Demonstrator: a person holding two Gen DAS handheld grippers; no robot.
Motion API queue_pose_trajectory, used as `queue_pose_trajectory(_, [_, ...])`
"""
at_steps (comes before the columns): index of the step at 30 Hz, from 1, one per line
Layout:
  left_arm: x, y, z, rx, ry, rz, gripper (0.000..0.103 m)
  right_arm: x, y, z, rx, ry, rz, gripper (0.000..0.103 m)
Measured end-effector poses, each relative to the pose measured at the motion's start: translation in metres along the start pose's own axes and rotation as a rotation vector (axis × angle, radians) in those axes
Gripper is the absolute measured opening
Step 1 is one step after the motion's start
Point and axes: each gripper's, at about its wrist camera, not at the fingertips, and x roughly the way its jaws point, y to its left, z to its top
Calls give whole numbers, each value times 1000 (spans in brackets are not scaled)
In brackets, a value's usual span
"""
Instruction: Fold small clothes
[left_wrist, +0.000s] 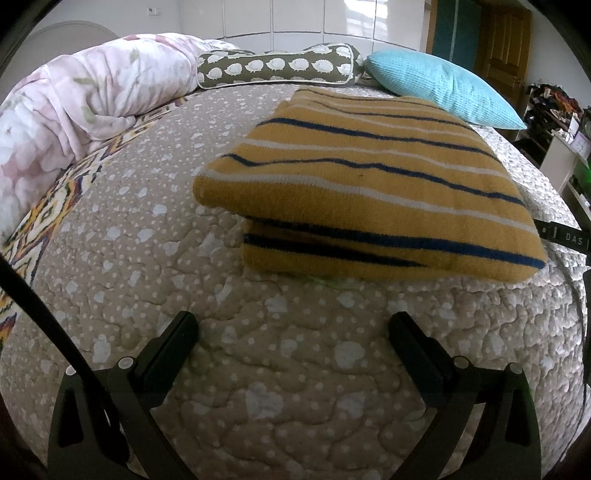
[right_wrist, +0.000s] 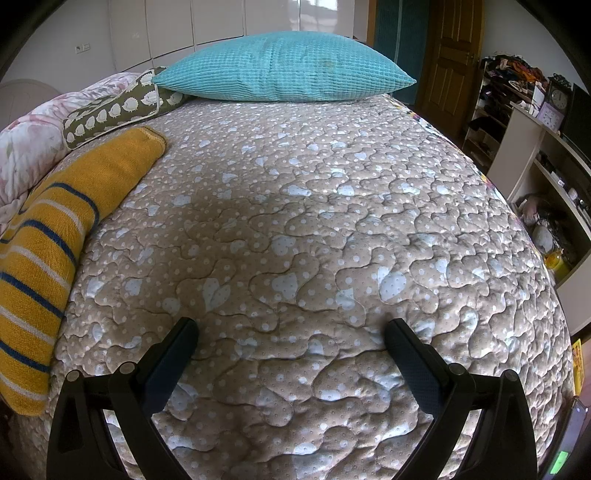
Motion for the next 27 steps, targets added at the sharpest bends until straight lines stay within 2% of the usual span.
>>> queue_pose_trajectory(27, [-1,2,0,-9,-19,-15,103,0,0,0,-1,0,0,103])
